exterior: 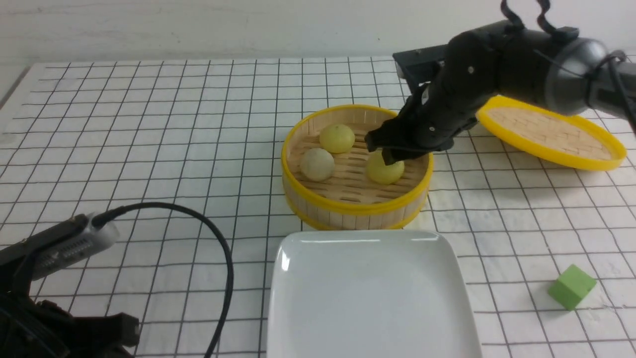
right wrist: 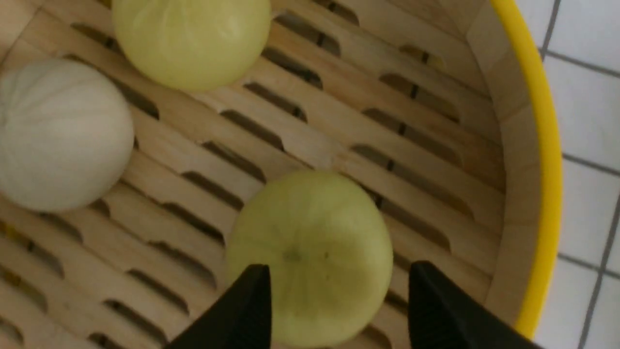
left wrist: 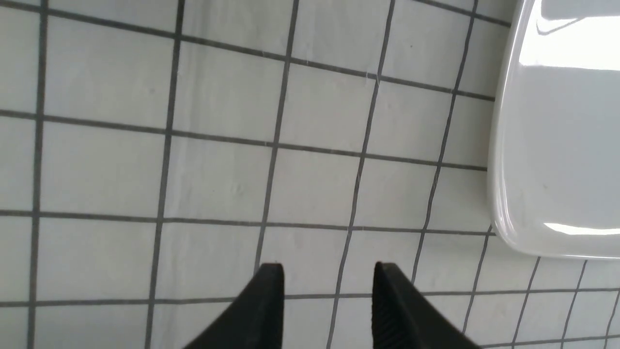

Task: Put the steamed buns into the plate on the white-black tablecloth.
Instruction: 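Reach toward a bun in the bamboo steamer with the right gripper, then move the steamed bun from the bamboo steamer onto the white plate with the right gripper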

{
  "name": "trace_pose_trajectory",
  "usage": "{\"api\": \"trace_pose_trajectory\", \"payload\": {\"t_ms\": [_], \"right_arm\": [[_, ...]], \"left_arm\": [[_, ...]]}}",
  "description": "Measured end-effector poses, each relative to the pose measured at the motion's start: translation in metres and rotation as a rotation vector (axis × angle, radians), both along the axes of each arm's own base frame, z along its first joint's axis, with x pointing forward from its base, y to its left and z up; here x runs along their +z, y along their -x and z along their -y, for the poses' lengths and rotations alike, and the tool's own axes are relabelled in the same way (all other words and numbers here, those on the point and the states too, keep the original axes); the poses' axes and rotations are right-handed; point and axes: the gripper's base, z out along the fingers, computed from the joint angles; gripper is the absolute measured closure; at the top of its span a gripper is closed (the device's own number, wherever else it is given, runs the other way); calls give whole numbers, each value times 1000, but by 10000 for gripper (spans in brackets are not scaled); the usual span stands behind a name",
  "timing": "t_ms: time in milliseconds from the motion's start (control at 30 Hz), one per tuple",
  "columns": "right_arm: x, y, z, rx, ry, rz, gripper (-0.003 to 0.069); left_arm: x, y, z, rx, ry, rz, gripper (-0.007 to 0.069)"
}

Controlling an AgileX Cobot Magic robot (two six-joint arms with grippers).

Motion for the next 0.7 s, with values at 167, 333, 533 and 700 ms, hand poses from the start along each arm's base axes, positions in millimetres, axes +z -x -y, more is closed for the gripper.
{"api": "trace_pose_trajectory", "payload": {"t_ms": [167,333,533,700], "right_arm": [[-21,-9,-4,-1,0,7,210],[-24,-11,-5,-2,-1,6,337],[4,-1,-1,2,-4,12,630],[78,34,15,20,-16,67,644]], "left_arm": [[0,1,0,-5,-7,-6,340],[0,0,-1,-6,-10,-4,340],[0,0,-1,-7,-14,-4,339],[0,1,-1,-10,-13,-13,339]]}}
